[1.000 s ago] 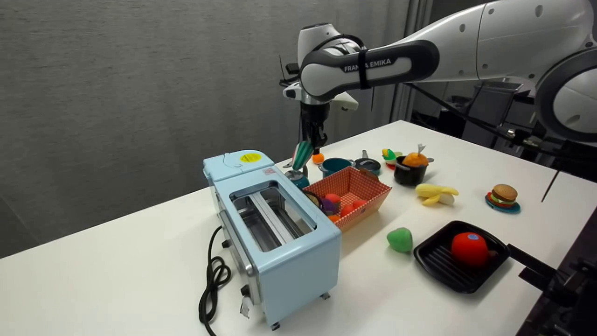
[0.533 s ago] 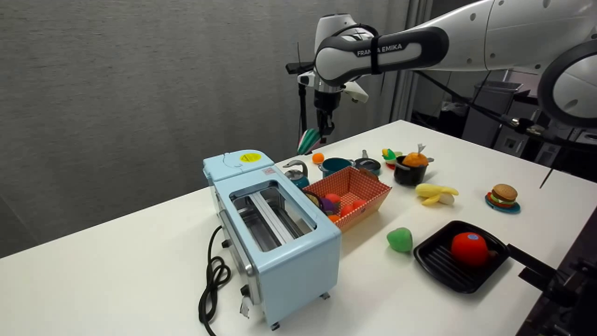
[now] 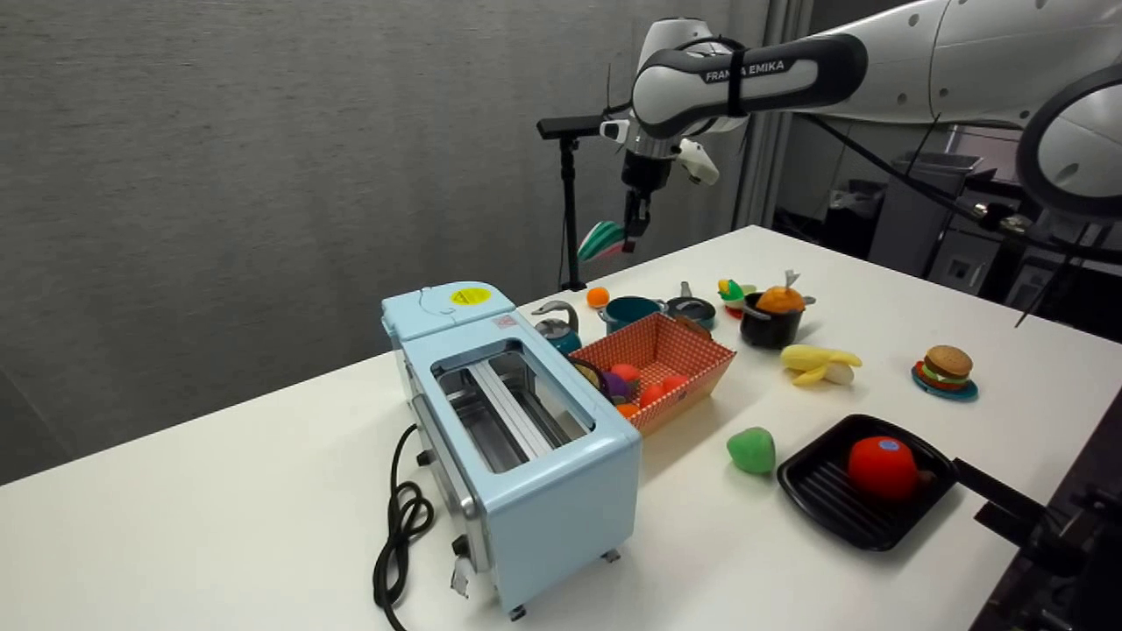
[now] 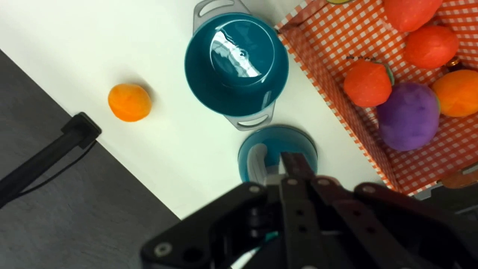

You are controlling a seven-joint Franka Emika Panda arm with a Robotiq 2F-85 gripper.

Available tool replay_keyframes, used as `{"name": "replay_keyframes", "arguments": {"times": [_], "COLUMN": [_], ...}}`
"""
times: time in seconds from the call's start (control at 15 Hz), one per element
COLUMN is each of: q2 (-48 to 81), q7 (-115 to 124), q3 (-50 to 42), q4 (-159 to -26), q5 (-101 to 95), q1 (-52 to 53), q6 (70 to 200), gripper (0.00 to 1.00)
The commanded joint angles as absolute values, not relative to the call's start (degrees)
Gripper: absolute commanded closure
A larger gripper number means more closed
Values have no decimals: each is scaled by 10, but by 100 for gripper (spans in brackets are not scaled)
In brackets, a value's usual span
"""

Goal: Get the toy squishy watermelon and put it in the green pot

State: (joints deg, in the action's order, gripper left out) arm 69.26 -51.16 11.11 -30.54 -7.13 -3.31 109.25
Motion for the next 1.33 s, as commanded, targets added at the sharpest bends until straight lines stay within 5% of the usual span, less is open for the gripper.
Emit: {"name": "replay_keyframes", "arguments": {"times": [0.0, 0.6, 0.67, 0.8, 1.27], "q2": [675, 670, 668, 665, 633], "q7": [-489, -475, -475, -469, -482], "q3": [131, 129, 130, 123, 128], "q4": [-329, -336, -339, -344, -419], "q5": [-38, -27, -25, -32, -25], "q1": [-71, -127, -132, -136, -166], "q6": [1114, 1121, 1112, 1106, 1122], "gripper": [100, 100, 74, 66, 13]}}
